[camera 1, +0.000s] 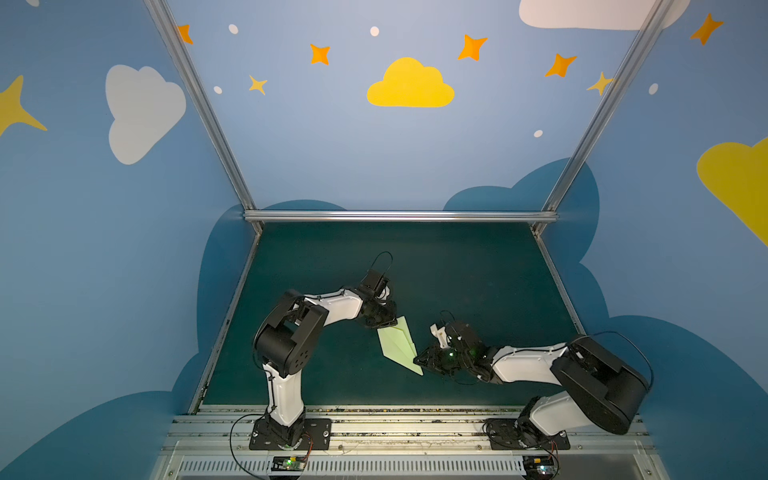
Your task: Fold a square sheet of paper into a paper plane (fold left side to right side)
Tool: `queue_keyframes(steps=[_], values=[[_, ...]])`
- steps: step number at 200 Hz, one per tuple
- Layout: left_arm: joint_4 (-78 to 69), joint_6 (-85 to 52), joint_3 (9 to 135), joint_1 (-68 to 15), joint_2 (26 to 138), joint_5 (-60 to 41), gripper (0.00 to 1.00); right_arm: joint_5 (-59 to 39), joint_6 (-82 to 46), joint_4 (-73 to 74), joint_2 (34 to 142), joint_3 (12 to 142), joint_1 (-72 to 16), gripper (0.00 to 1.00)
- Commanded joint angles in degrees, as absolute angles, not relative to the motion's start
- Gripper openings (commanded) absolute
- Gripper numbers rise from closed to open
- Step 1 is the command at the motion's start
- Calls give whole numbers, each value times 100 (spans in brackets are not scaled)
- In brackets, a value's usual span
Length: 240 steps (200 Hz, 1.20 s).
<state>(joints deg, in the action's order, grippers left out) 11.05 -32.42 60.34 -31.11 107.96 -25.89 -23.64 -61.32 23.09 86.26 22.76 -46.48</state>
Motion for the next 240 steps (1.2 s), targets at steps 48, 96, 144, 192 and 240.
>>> queue_keyframes(steps=[48,96,144,192,240], values=[[1481,-3111,6193,-3095,10769,-2579,5,-2731,-6091,2567,8900,2753,-4495,0],[1867,-3154,6568,-2587,9925,-2629,7,-2721,-5678,1198,7720,3079,-4171,0],[2136,-3261,6366,-2005,8815,-2305,28,-2073,-4634,-1575,6122,3822,-3338,0],[2508,-3037,6026,-1752,8204,-1885,72,-288,-2531,-4638,5945,5511,-2790,0],[2507,-3095,5639,-1567,7912,-1550,90,2076,-1600,-6095,6708,6123,-3194,0]])
